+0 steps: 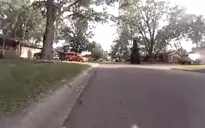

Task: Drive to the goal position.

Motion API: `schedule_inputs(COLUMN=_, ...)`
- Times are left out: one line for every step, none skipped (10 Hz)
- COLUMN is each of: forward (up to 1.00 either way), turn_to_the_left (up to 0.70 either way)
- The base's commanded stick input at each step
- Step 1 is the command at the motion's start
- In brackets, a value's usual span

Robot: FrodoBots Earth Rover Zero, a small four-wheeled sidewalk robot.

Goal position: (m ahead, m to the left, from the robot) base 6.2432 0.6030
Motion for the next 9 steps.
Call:
schedule_inputs(forward=1.0, turn_to_the_left=0.0)
schedule_inputs(forward=1.0, turn_to_the_left=0.0)
schedule_inputs(forward=1.0, turn_to_the_left=0.0)
schedule_inputs(forward=1.0, turn_to_the_left=0.0)
schedule_inputs(forward=1.0, turn_to_the_left=0.0)
schedule_inputs(forward=1.0, turn_to_the_left=0.0)
schedule_inputs(forward=1.0, turn_to_the_left=0.0)
schedule_inputs(forward=1.0, turn_to_the_left=0.0)
schedule_inputs(forward=1.0, turn_to_the_left=0.0)
